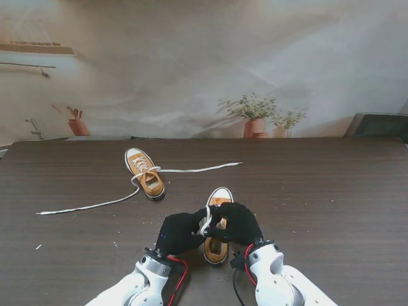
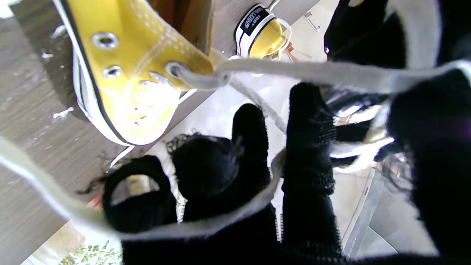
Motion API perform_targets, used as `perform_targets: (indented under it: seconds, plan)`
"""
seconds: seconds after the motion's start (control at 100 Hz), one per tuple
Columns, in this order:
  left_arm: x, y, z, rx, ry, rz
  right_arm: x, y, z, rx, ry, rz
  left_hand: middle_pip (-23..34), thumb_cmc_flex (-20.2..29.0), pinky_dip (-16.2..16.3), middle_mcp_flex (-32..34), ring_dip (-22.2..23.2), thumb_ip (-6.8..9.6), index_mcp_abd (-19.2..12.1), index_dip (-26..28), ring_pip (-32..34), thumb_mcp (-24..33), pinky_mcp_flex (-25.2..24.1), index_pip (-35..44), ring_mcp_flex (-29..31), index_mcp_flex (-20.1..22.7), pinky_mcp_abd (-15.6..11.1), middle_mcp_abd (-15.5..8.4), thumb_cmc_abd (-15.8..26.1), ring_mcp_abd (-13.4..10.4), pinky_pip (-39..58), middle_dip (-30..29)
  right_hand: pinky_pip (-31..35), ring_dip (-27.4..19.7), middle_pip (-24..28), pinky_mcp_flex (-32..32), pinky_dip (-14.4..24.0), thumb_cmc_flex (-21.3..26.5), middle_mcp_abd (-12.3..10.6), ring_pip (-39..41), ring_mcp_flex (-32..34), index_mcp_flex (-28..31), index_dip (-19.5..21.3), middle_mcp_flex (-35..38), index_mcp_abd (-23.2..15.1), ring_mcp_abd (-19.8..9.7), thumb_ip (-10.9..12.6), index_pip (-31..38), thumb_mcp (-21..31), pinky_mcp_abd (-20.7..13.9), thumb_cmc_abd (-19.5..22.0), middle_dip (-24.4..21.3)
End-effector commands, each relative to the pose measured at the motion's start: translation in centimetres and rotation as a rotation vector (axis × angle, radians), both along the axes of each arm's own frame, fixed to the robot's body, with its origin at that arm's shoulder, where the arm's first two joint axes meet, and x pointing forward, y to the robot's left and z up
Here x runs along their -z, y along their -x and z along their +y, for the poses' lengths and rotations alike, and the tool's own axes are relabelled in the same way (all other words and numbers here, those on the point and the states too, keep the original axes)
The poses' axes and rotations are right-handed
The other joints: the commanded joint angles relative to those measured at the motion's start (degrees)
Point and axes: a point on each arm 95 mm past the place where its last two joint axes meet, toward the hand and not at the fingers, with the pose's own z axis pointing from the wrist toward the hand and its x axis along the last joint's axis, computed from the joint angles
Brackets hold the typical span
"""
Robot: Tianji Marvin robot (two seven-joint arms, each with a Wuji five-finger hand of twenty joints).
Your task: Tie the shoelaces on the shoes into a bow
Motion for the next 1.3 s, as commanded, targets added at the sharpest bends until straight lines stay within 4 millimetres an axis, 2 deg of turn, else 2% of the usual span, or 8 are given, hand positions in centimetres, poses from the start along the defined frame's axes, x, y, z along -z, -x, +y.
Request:
perform_targets:
  seconds: [0.0,0.17,0.36,0.51,0.75,1.08,1.19,1.29]
  plan:
    - [-0.5,0.1,-0.5,0.003,0.018,-0.005,0.2,0.3,0.3,-0.015,-0.002,0.013,-0.25,-2.04,-0.66,0.42,-1.49,0.06,-6.91,-1.41,0.04,-0.29,0.90,0.86,1.92,-0.27,-6.70,-1.62,1.25,0.99,13.00,-0.83,-0.01,-1.35,-0.50,-1.21,0.89,9.79,0.36,-1.42,0.66,0.10,0.64,-2.23,-1.86,1.16,3.27,4.33,3.29,0.23,-0.90,-1.33]
    - [-0.5,0.3,-0.5,0.002,0.021,0.002,-0.2,0.5,0.4,-0.021,-0.025,0.024,-0.49,-2.22,-0.70,0.25,-1.50,0.05,-6.86,-1.44,-0.04,-0.44,0.89,0.79,1.90,-0.46,-6.74,-1.76,1.43,1.03,13.02,-0.91,-0.21,-3.53,1.69,-3.55,2.50,12.08,1.74,-3.78,0.56,-4.36,12.73,-8.16,8.67,1.57,4.92,4.95,7.29,-0.62,5.06,-4.14]
    - [-0.5,0.5,-0.4,0.000,0.024,0.010,-0.4,0.8,0.4,-0.039,-0.047,0.047,-1.32,-2.30,-0.92,-0.55,-1.76,0.07,-6.86,-1.53,-0.82,-0.64,0.81,0.52,1.88,-1.17,-6.32,-1.80,1.68,1.44,12.60,-1.13,0.01,-2.46,4.65,-8.16,3.73,13.75,2.80,-4.65,-3.82,-11.23,22.29,-15.34,12.17,1.68,4.74,8.27,4.26,-2.01,11.67,-4.07]
    - [-0.4,0.6,0.0,-0.012,0.028,0.019,-0.6,1.0,0.3,-0.038,-0.062,0.041,-1.90,-1.97,-1.34,-1.40,-2.12,0.19,-6.71,-1.65,-2.08,-0.34,0.63,0.18,1.84,-2.10,-5.25,-1.72,1.64,2.03,11.49,-1.18,-0.02,-1.95,5.18,-8.23,3.90,12.85,3.02,-4.79,-3.85,-10.64,21.54,-14.55,12.34,1.79,6.11,10.11,6.40,-1.90,9.19,-4.46]
    - [-0.1,0.9,0.6,-0.030,0.060,0.072,-1.1,1.2,0.1,-0.013,-0.084,0.006,-10.12,-2.21,-1.45,-8.01,-1.56,0.09,-7.81,-2.11,-11.22,0.00,-5.38,-0.77,-4.47,-5.08,5.41,-1.22,1.63,2.98,-0.82,-3.47,0.29,-2.43,5.20,-5.33,3.00,10.12,2.58,-4.90,-1.18,-6.66,19.96,-10.38,11.38,1.58,8.77,11.14,13.53,-1.46,1.17,-4.97]
    - [-0.2,0.9,0.4,-0.025,0.075,0.081,-1.2,1.3,0.1,-0.010,-0.104,0.012,-13.72,-2.13,1.62,-9.50,-1.05,0.09,-8.59,-2.14,-12.08,0.79,-7.86,-0.75,-6.02,-5.09,5.70,-1.09,1.23,2.39,-2.48,-5.14,0.37,-3.10,5.01,-4.79,2.44,10.18,2.96,-4.73,-0.09,-5.92,18.47,-8.61,9.70,3.15,8.59,9.27,11.28,0.16,2.52,-4.90]
    - [-0.3,0.8,0.3,-0.015,0.061,0.072,-1.1,1.4,0.2,-0.019,-0.111,0.020,-13.69,-2.20,1.84,-9.29,-1.02,0.06,-8.52,-2.14,-11.91,0.64,-7.49,-0.72,-5.71,-5.03,5.53,-1.14,1.35,2.13,-2.54,-5.15,-0.07,-3.28,3.29,-6.22,2.66,8.37,3.21,-4.87,-1.14,-8.41,12.54,-9.22,9.56,4.02,7.23,2.90,4.85,0.64,7.69,-4.19]
    - [-0.4,0.7,0.2,-0.014,0.058,0.067,-1.1,1.4,0.2,-0.024,-0.113,0.025,-13.58,-2.14,1.98,-9.09,-1.00,0.08,-8.42,-2.13,-11.72,0.64,-7.16,-0.71,-5.45,-4.99,5.39,-1.11,1.34,2.02,-2.48,-5.10,-0.37,-3.08,1.92,-7.04,3.02,6.43,3.72,-5.07,-1.89,-7.54,9.99,-9.62,9.70,4.27,7.02,-2.00,2.87,0.77,7.26,-4.31]
